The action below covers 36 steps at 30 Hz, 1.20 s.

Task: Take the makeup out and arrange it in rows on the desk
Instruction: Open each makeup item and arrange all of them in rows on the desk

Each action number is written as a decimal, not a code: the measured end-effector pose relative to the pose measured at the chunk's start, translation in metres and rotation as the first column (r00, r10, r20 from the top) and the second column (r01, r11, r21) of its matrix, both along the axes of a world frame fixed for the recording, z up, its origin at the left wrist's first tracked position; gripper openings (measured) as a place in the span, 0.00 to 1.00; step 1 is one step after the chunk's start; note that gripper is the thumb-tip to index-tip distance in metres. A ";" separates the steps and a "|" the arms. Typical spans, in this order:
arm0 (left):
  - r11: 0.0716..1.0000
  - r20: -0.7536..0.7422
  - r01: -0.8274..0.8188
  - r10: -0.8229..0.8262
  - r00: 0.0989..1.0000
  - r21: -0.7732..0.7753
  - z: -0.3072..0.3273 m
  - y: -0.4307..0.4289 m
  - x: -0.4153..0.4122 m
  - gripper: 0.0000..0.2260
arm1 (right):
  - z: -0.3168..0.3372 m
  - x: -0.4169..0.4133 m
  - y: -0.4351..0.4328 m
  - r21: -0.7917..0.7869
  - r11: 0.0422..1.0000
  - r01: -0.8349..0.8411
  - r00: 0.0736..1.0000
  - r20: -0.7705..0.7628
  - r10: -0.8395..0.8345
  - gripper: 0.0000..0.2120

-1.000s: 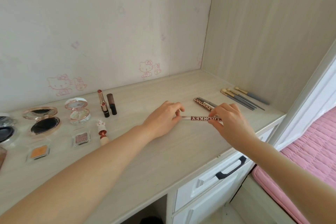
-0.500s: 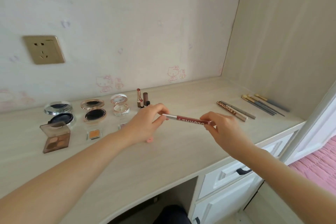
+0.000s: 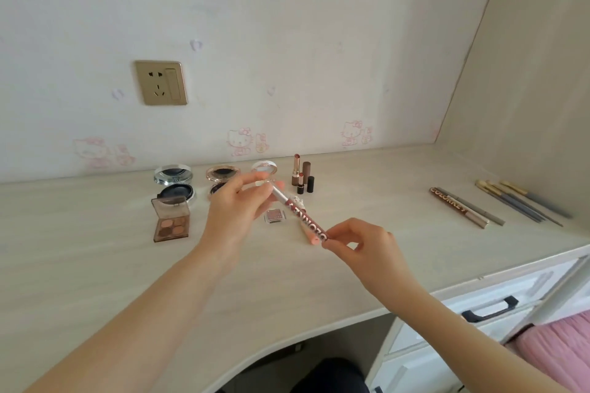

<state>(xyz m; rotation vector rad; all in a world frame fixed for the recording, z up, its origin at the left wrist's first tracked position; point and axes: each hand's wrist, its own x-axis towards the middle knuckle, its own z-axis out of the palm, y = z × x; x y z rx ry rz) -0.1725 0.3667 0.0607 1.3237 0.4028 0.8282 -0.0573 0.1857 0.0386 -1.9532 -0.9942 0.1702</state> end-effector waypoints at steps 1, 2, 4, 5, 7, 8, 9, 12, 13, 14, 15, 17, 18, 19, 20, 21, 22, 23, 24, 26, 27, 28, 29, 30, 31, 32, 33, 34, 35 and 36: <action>0.997 0.032 -0.001 0.003 0.999 -0.080 -0.003 -0.004 -0.002 0.07 | -0.001 -0.008 0.005 0.034 0.999 -0.001 0.998 -0.069 0.003 0.03; 0.992 0.045 0.017 -0.011 0.999 -0.122 -0.007 -0.009 -0.005 0.07 | -0.002 -0.015 0.009 0.065 0.998 0.002 0.990 -0.142 0.008 0.04; 0.995 0.027 0.059 -0.057 0.998 -0.081 -0.017 -0.021 -0.010 0.07 | -0.005 -0.028 0.016 0.124 0.992 0.014 0.957 -0.288 0.022 0.04; 0.997 0.005 0.079 -0.078 0.997 -0.026 -0.022 -0.026 -0.014 0.07 | -0.006 -0.033 0.019 0.152 0.988 0.014 0.937 -0.347 0.040 0.04; 0.995 -0.015 0.097 -0.096 0.995 0.026 -0.029 -0.032 -0.019 0.07 | -0.007 -0.042 0.023 0.189 0.982 0.001 0.902 -0.424 0.081 0.03; 0.996 -0.004 0.091 -0.091 0.996 -0.002 -0.031 -0.032 -0.021 0.07 | -0.007 -0.046 0.026 0.197 0.980 -0.006 0.891 -0.443 0.095 0.03; 0.995 0.011 0.083 -0.082 0.997 -0.050 -0.032 -0.031 -0.023 0.07 | -0.008 -0.049 0.028 0.203 0.979 -0.010 0.886 -0.453 0.103 0.02; 0.990 0.016 0.060 -0.059 0.998 -0.131 -0.032 -0.027 -0.029 0.08 | -0.009 -0.055 0.034 0.190 0.981 -0.031 0.887 -0.447 0.115 0.02; 0.991 0.002 0.050 -0.050 0.999 -0.126 -0.032 -0.026 -0.031 0.08 | -0.010 -0.057 0.035 0.167 0.985 -0.054 0.892 -0.435 0.122 0.03; 0.993 -0.018 0.031 -0.034 0.999 -0.110 -0.032 -0.024 -0.033 0.07 | -0.010 -0.058 0.036 0.141 0.987 -0.078 0.897 -0.421 0.131 0.03; 0.996 -0.040 0.009 -0.013 0.999 -0.089 -0.032 -0.021 -0.036 0.07 | -0.011 -0.059 0.037 0.122 0.988 -0.094 0.902 -0.409 0.136 0.03; 0.999 -0.111 -0.048 0.050 0.993 0.023 -0.034 -0.014 -0.041 0.06 | -0.011 -0.056 0.037 0.111 0.990 -0.091 0.911 -0.393 0.127 0.02; 0.988 -0.160 -0.072 0.093 0.983 0.133 -0.036 -0.009 -0.044 0.06 | -0.010 -0.054 0.037 0.113 0.991 -0.076 0.914 -0.390 0.115 0.02; 0.963 -0.211 -0.081 0.138 0.968 0.256 -0.037 -0.005 -0.047 0.07 | -0.009 -0.051 0.038 0.118 0.991 -0.060 0.915 -0.390 0.102 0.02; 0.925 -0.257 -0.076 0.181 0.949 0.372 -0.039 -0.001 -0.051 0.09 | -0.007 -0.048 0.040 0.126 0.991 -0.048 0.915 -0.392 0.094 0.03; 0.879 -0.294 -0.060 0.222 0.930 0.473 -0.041 0.001 -0.054 0.10 | -0.005 -0.046 0.042 0.135 0.990 -0.041 0.913 -0.398 0.092 0.04; 0.828 -0.316 -0.041 0.258 0.913 0.560 -0.043 0.003 -0.057 0.11 | -0.003 -0.044 0.046 0.140 0.989 -0.040 0.908 -0.409 0.094 0.05; 0.771 -0.322 -0.023 0.293 0.900 0.636 -0.045 0.004 -0.060 0.12 | -0.002 -0.042 0.049 0.136 0.990 -0.045 0.898 -0.428 0.100 0.06; 0.714 -0.321 -0.007 0.324 0.890 0.700 -0.048 0.005 -0.062 0.12 | -0.001 -0.042 0.052 0.126 0.990 -0.056 0.886 -0.451 0.108 0.07; 0.631 -0.319 0.024 0.358 0.877 0.776 -0.051 0.007 -0.065 0.13 | -0.001 -0.041 0.059 0.089 0.992 -0.088 0.871 -0.477 0.120 0.10; 0.606 -0.320 0.037 0.366 0.874 0.794 -0.053 0.008 -0.067 0.13 | -0.001 -0.041 0.062 0.066 0.993 -0.101 0.874 -0.470 0.120 0.11; 0.591 -0.319 0.043 0.371 0.872 0.805 -0.054 0.009 -0.069 0.13 | -0.002 -0.040 0.065 0.051 0.993 -0.111 0.882 -0.456 0.121 0.11; 0.583 -0.316 0.045 0.373 0.872 0.811 -0.056 0.010 -0.071 0.13 | -0.003 -0.039 0.067 0.044 0.992 -0.119 0.889 -0.440 0.126 0.11; 0.579 -0.311 0.042 0.375 0.873 0.814 -0.057 0.011 -0.072 0.13 | -0.004 -0.038 0.070 0.042 0.991 -0.130 0.895 -0.425 0.136 0.10; 0.576 -0.304 0.035 0.378 0.874 0.817 -0.059 0.011 -0.073 0.13 | -0.005 -0.038 0.073 0.045 0.989 -0.140 0.898 -0.415 0.146 0.09; 0.580 -0.298 0.023 0.384 0.874 0.814 -0.061 0.011 -0.074 0.13 | -0.007 -0.037 0.074 0.054 0.987 -0.150 0.897 -0.412 0.159 0.09; 0.596 -0.298 0.008 0.391 0.871 0.803 -0.062 0.011 -0.075 0.13 | -0.008 -0.036 0.076 0.066 0.985 -0.158 0.894 -0.415 0.172 0.08; 0.619 -0.303 -0.009 0.397 0.866 0.786 -0.063 0.011 -0.076 0.12 | -0.010 -0.035 0.078 0.082 0.983 -0.164 0.890 -0.417 0.183 0.08; 0.639 -0.311 -0.017 0.397 0.863 0.769 -0.064 0.011 -0.077 0.11 | -0.011 -0.033 0.079 0.098 0.981 -0.167 0.888 -0.418 0.193 0.08; 0.652 -0.319 -0.014 0.390 0.864 0.758 -0.065 0.012 -0.077 0.09 | -0.012 -0.031 0.079 0.107 0.980 -0.171 0.889 -0.412 0.200 0.08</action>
